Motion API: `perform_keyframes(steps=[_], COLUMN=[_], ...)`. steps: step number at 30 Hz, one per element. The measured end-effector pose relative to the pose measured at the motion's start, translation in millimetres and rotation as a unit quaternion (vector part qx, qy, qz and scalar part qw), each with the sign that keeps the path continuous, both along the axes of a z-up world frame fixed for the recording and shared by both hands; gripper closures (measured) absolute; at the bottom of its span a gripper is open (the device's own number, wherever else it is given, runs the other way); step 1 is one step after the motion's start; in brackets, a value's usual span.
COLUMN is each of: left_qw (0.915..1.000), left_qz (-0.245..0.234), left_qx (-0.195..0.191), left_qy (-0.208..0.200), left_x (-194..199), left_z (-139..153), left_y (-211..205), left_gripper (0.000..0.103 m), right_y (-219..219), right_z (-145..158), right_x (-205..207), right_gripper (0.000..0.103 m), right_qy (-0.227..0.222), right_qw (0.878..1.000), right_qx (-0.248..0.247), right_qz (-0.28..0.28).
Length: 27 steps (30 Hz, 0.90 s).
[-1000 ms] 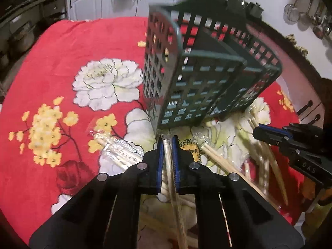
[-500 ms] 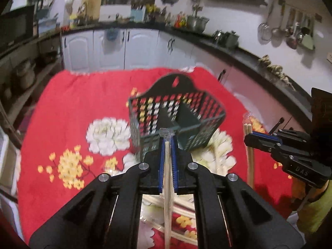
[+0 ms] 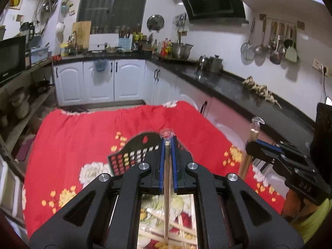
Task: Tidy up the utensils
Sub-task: 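Lift the left tool's chopstick over the green caddy while the right tool carries its chopstick there too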
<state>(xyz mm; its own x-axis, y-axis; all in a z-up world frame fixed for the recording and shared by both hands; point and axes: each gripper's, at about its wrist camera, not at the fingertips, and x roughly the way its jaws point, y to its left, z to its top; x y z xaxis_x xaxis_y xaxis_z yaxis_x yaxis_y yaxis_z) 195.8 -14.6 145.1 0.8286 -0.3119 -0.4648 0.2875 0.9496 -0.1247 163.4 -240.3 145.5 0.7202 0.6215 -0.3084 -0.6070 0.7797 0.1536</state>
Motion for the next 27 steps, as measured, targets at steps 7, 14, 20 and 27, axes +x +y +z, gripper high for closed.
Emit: perform_keyframes(steps=[7,14,20,27], left_qw=[0.9995,0.9985,0.9966,0.9915], left_qz=[0.004,0.015,0.036,0.082], left_qx=[0.002,0.000,-0.012,-0.040], left_qy=[-0.033,-0.053,-0.073,-0.092], left_x=[14,32,46,66], left_z=[26,38,45,55], left_y=[-15,-16,-6,18], left_gripper=[0.100,0.100,0.100,0.100], right_y=[-12,-10,-7,-2], right_z=[26,40,54,56], right_x=[4,16,32,56], right_gripper=[0.097,0.097,0.097,0.097], right_qy=[-0.037,-0.064,-0.082,-0.100], right_qw=[0.999,0.997,0.995,0.992], right_qx=[0.029,0.046,0.057,0.059], right_qz=[-0.006,-0.010,-0.022,-0.043])
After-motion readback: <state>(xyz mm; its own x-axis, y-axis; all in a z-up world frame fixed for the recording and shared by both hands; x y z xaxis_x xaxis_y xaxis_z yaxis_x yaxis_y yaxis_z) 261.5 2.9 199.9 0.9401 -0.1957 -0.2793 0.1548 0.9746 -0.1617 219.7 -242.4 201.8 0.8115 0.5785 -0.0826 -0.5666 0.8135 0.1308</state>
